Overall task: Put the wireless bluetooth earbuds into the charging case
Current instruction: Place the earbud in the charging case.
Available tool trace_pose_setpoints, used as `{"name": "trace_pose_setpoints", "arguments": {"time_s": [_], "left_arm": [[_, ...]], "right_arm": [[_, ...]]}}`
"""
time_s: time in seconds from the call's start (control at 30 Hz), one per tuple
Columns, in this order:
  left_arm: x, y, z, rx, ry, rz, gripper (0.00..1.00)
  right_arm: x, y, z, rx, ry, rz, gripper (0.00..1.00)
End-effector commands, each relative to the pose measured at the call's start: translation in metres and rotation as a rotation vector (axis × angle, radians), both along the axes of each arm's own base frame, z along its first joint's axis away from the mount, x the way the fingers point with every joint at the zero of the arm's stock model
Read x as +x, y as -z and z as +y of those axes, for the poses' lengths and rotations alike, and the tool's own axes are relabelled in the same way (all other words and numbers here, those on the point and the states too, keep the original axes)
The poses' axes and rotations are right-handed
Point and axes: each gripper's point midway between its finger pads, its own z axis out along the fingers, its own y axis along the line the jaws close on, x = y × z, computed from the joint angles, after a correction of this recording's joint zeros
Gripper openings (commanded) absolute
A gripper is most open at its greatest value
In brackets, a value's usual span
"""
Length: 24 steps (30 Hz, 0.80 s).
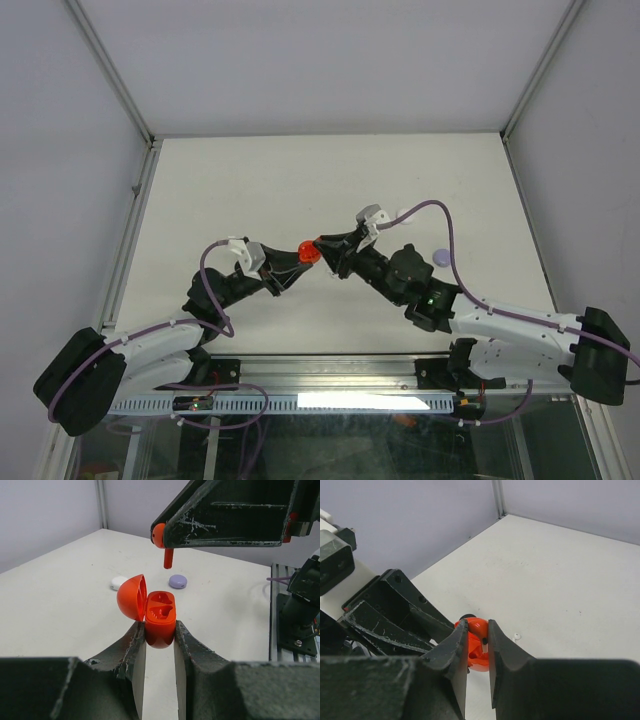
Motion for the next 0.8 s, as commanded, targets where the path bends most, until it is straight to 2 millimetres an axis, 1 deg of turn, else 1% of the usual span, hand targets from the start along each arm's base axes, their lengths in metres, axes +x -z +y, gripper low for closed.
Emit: {"name": "trace_pose_setpoints", "arguments": {"time_s": [0.0,0.13,0.23,0.5,0.6,0.77], "left_arm": [[-0.008,-0.017,-0.004,-0.034,0.041,-0.052,0.00],[-0.006,-0.019,-0.004,-0.042,0.038,-0.046,0.00],[-0.006,-0.020,-0.004,-0.046,0.035,-0.048,0.00],[-0.008,-0.020,-0.006,-0.048,0.049,-0.046,0.00],[-0.008,-0.019,-0.006,-0.046,0.050,-0.043,0.00],[-0.008,-0.021,-0.006,-0.050,0.051,-0.046,0.00]], "right_arm": [[0.002,-0.031,-0.002,0.081,0.017,-0.058,0.18],[-0.008,-0.028,0.012,0.061,-0.074,-0.052,0.18],[-0.011,-0.023,0.018,0.039,-0.100,-0.040,0.18],[-0.014,-0.022,0.025,0.044,-0.132,-0.032,0.18],[-0.016,-0.028,0.026,0.067,-0.142,-0.035,0.18],[-0.013,-0.023,0.026,0.058,-0.130,-0.030,0.18]]}}
